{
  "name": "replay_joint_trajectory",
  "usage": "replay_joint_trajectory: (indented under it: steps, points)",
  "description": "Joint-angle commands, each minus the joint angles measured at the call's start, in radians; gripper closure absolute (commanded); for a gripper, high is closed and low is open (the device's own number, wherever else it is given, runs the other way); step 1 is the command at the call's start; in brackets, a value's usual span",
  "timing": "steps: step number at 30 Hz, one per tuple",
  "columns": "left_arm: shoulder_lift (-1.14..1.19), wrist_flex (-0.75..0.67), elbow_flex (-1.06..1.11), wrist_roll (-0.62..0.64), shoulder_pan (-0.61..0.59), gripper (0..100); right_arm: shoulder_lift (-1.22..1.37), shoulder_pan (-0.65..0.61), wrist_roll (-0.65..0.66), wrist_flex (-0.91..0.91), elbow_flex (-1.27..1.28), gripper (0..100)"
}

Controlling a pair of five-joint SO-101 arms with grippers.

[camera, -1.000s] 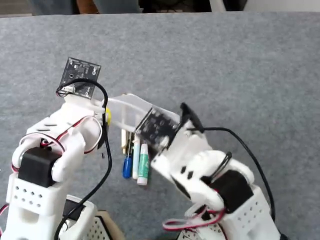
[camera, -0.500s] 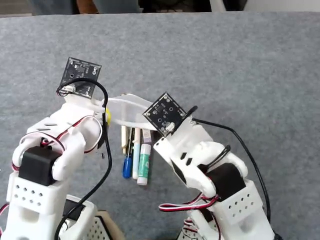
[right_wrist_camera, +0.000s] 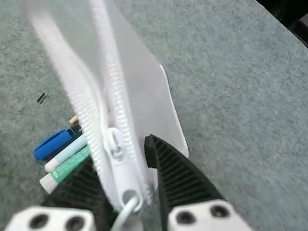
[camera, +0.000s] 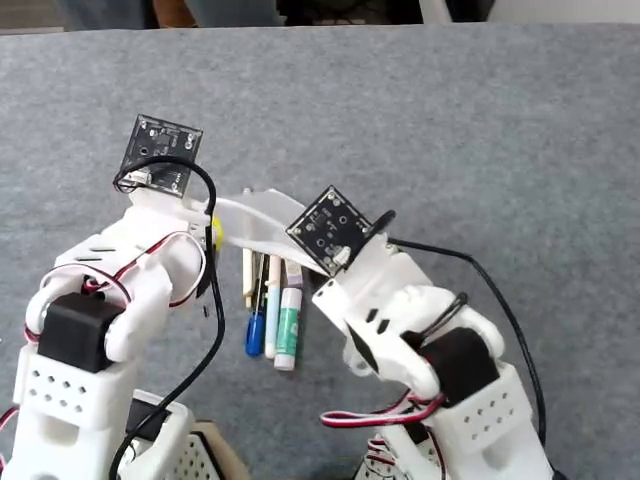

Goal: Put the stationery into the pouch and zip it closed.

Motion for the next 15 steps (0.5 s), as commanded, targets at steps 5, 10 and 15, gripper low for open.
replay_joint_trajectory:
  steps: [5, 10, 15]
  points:
    - [-0.006, 0.126, -0.134, 0.164, -0.004, 67, -0.004, 0.017, -0.011, 0.071, -0.117, 98.6]
    - [-0.006, 0.186, -0.335, 0.173, -0.004, 65, -0.004, 0.018, -0.015, 0.100, -0.117, 98.6]
    - [0.003, 0.276, -0.545, 0.169, -0.005, 61, -0.004, 0.020, -0.017, 0.100, -0.122, 98.6]
